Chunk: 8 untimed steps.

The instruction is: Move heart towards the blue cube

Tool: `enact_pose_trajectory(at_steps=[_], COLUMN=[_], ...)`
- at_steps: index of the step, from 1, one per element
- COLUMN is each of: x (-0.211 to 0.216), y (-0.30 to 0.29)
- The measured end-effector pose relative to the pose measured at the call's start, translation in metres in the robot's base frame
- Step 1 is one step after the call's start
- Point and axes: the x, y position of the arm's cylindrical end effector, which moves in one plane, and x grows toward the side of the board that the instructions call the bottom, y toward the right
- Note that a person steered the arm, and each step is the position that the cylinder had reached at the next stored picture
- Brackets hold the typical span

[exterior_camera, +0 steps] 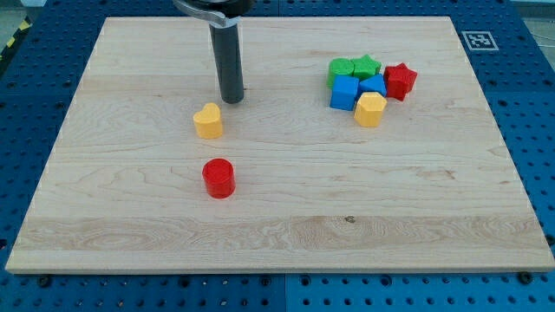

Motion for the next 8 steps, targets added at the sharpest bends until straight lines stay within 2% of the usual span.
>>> enact_pose_trajectory(at_steps=[2,4,5,6,8], x=[0.002,0.071,0.071,0.071,0.072], y=[-0.092,-0.068,-0.066,-0.036,-0.028])
